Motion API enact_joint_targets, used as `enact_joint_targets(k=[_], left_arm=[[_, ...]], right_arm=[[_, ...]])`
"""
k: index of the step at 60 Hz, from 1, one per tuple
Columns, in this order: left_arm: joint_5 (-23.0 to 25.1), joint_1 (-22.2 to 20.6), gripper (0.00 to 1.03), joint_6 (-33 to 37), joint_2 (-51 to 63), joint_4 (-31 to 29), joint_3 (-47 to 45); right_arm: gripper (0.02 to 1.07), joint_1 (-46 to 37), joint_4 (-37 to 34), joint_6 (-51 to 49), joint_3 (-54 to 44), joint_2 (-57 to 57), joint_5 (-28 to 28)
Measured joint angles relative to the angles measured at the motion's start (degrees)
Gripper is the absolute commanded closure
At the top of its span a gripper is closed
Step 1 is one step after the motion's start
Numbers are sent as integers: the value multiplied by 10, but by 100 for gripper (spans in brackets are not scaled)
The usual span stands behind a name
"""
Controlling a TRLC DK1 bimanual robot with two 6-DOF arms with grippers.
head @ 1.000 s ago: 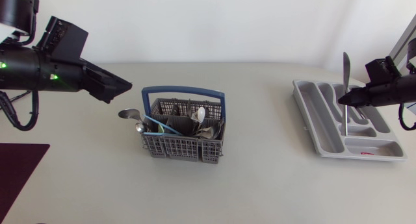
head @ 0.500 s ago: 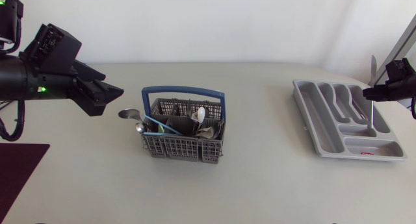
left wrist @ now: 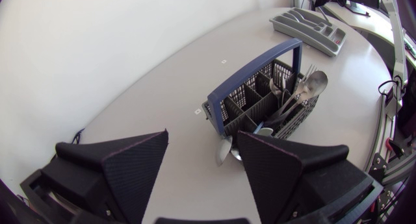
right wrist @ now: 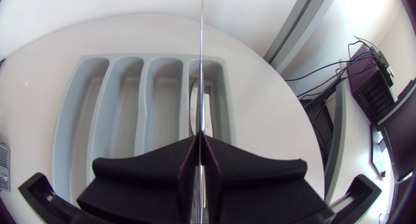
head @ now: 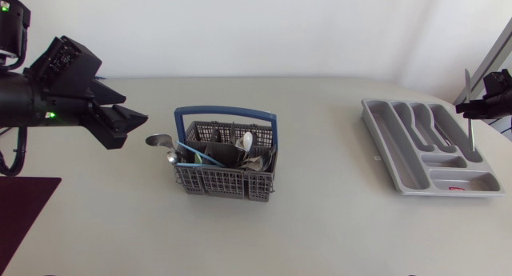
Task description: Sort the cutlery from the basket into the organizer compartments.
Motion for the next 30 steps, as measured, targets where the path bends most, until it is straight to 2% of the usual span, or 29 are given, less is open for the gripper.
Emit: enact_joint_targets(k=[30], left_arm=[[-2,0,30,4,-5,-6,-6]], right_arm=[[96,-3,-9,0,37,71,31]])
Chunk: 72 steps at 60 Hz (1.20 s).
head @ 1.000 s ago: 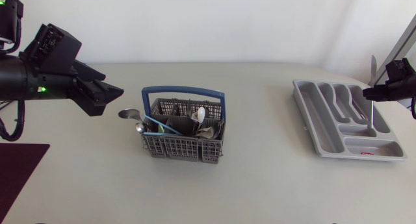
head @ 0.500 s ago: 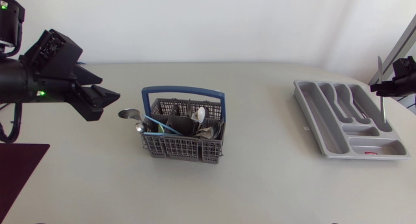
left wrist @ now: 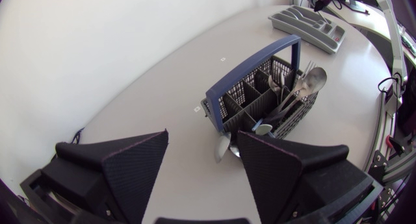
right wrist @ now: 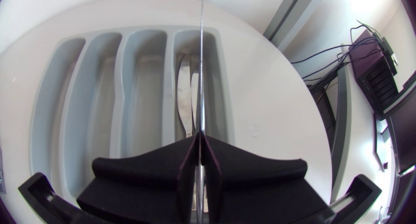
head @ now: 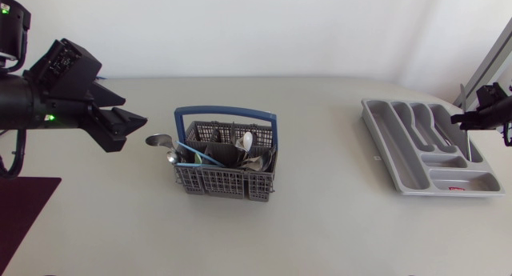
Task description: Sort the cutlery from the basket into the organizer compartments.
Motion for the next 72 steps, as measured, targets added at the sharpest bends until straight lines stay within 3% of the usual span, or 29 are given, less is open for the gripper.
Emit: enact_joint_targets(k=[18,24,41,46,64,72], left_arm=[[0,0,30,8,-21,-7,-19],[0,0,30,10,-24,-7,-22],[0,5,30,26,-44,-7,-43],[0,9,30,32,-57,-7,-54],[8,11,30,58,-91,-5,-98],[17,11,30,73,-94,42,-129]], right_arm=[[93,18,17,4,0,34,32],[71,21,23,5,0,34,38],[42,21,43,13,-8,31,46],[36,23,59,13,-48,8,46],[31,65,102,13,-224,-148,29],[26,97,114,13,-309,-224,16]])
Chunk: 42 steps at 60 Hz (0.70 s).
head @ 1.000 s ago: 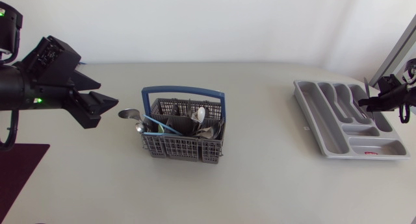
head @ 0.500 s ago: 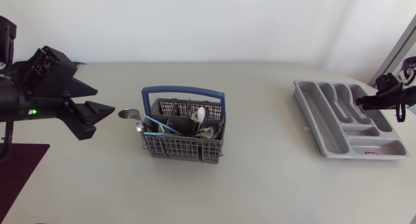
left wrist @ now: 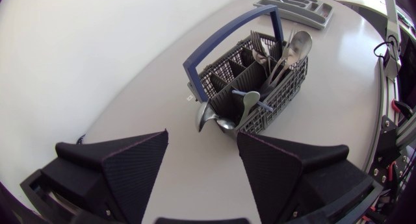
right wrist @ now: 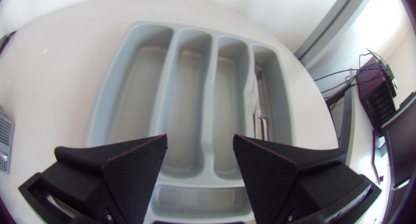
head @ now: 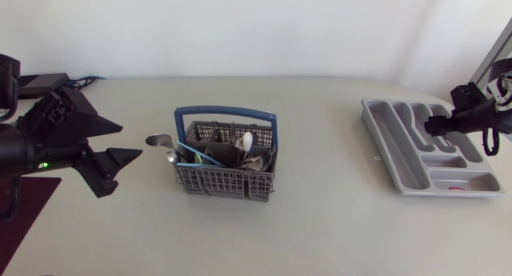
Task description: Sort the cutlery from the basket into the organizer compartments.
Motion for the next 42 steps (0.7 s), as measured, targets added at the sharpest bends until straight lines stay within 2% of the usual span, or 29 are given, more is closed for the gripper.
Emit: enact_joint_targets(k=[7,19,30,39,42], left_arm=[[3,0,30,15,0,63,-39],[11,4,30,45,28,127,-50],[30,12,31,61,67,159,-50],[60,21,43,72,92,167,-50],[69,24,44,73,99,167,-50]], right_arm=[[24,45,4,0,-71,-68,-4],[22,129,3,0,-158,-181,-8],[22,205,-3,3,-217,-268,-7],[22,270,-14,15,-249,-315,7],[22,295,-16,21,-259,-330,14]])
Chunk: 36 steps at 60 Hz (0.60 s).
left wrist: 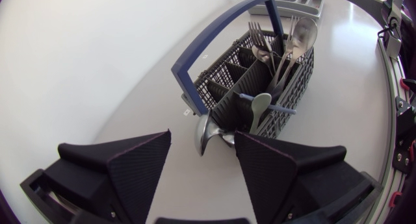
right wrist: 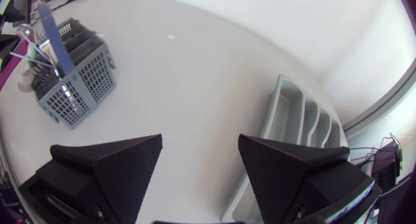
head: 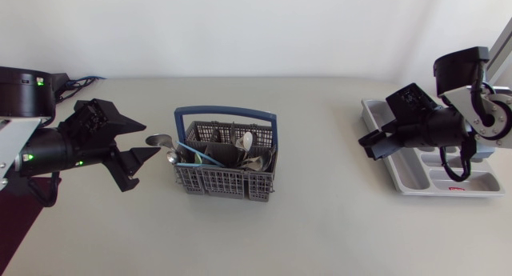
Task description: Sort the cutlery from the basket into the organizer compartments.
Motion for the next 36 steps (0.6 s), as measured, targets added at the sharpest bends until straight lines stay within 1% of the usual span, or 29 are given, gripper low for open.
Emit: enact_joint_targets(k=[3,7,10,14,22,31,35,36], left_arm=[[7,2,48,0,6,0,0],[17,3,57,2,14,0,0],[23,3,61,4,19,0,0],[28,3,63,5,25,0,0],[38,3,74,6,31,2,1],[42,3,83,6,40,7,5],[43,3,84,6,41,9,6],[44,3,88,6,41,8,6]], right_arm=[[22,23,-2,5,-10,-14,5],[22,58,-6,12,-24,-33,15],[22,83,-9,18,-32,-44,25],[22,111,-11,24,-35,-52,34],[22,150,-12,36,-38,-60,56],[22,180,-15,47,-43,-61,69],[22,190,-15,50,-46,-63,75],[22,192,-15,51,-47,-63,76]])
